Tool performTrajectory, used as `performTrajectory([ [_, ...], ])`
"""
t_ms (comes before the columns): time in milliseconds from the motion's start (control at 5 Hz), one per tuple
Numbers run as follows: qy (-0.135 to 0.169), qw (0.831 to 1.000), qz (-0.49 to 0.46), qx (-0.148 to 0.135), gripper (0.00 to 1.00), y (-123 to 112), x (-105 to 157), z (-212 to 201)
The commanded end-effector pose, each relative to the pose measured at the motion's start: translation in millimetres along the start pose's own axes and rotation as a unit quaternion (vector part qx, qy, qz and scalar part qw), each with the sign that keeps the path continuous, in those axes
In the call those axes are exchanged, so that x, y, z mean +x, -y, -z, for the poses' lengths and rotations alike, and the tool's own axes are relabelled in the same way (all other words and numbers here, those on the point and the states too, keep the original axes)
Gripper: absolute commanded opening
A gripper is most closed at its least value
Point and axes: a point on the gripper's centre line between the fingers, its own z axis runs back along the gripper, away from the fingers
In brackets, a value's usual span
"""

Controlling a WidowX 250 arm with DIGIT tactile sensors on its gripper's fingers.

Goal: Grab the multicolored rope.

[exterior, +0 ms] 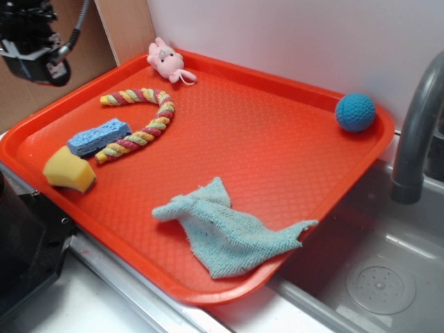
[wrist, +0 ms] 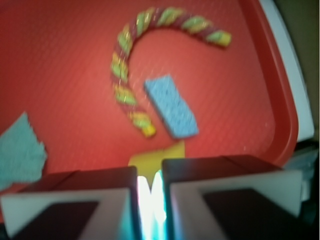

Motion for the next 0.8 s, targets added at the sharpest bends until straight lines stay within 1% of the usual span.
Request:
performTrajectory([
  [0, 0.035, 0.997, -0.074, 0.016, 1.0, -10, 104, 24],
  [200, 0.05, 0.995, -0.09, 0.008, 1.0, -9, 153, 40],
  [400, 0.043, 0.992, -0.116, 0.011, 1.0, 2, 199, 63],
  [600, 0.035, 0.985, -0.168, 0.032, 1.0, 5, 143, 90],
])
